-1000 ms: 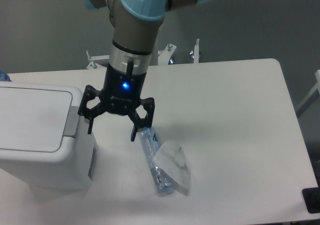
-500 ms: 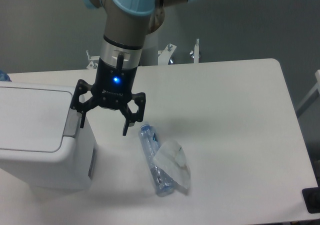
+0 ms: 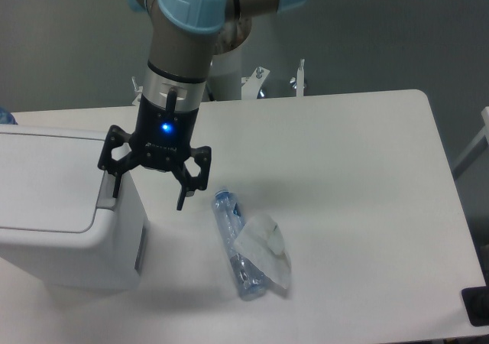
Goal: Open the trash can
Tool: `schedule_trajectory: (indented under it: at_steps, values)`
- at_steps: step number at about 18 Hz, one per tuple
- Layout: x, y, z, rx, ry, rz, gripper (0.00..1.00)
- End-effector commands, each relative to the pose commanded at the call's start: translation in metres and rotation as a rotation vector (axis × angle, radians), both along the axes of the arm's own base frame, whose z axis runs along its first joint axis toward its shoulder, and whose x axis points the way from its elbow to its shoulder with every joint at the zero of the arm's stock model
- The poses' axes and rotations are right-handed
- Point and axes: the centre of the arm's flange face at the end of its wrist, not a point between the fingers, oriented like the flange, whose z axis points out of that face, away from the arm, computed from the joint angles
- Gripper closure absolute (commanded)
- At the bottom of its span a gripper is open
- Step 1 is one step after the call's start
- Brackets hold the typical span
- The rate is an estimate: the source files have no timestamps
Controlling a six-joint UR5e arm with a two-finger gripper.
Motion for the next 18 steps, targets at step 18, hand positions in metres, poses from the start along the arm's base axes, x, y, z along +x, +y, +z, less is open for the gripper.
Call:
schedule_trajectory:
  at_steps: [18]
  values:
    - [-0.006,0.005,0.011,0.019,0.023,-0.003,0.0]
